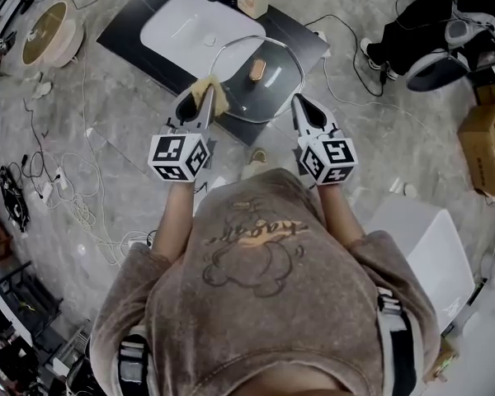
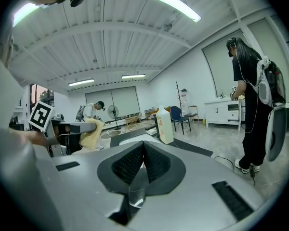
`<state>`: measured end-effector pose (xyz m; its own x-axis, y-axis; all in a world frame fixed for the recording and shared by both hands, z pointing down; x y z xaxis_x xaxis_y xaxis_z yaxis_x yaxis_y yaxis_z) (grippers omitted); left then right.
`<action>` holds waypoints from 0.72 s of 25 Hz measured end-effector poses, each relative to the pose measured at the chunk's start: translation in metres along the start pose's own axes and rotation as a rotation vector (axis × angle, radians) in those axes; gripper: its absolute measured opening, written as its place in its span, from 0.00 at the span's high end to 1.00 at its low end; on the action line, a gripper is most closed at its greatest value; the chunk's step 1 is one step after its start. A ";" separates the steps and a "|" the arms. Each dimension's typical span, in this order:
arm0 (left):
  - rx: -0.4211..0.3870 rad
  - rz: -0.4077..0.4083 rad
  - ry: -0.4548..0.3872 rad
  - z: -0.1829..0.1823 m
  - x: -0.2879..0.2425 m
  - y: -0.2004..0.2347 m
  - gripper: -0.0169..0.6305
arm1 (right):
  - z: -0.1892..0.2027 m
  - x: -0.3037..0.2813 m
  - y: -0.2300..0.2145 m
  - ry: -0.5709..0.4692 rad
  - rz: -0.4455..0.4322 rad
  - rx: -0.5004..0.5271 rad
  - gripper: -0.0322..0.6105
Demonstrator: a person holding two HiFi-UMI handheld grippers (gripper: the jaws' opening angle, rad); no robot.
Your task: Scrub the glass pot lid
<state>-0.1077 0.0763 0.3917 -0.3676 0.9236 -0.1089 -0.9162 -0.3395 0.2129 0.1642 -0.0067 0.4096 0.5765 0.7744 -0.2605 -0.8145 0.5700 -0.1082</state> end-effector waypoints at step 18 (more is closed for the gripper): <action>-0.034 0.179 0.053 -0.033 -0.061 0.078 0.86 | -0.022 -0.058 0.014 -0.022 0.166 -0.063 0.95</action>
<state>-0.1622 -0.0129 0.3830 -0.5318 0.8379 -0.1230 -0.8401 -0.5038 0.2009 0.1180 -0.0490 0.4024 0.4344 0.8628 -0.2586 -0.9007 0.4159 -0.1253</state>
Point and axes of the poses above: the fingertips, and each gripper's own axes: x backward along the fingers, y to its left, z out of its underside, the point moved 10 cm from there along x, backward along the fingers, and after that the axes turned 13 degrees about z, right-handed, at the moved point
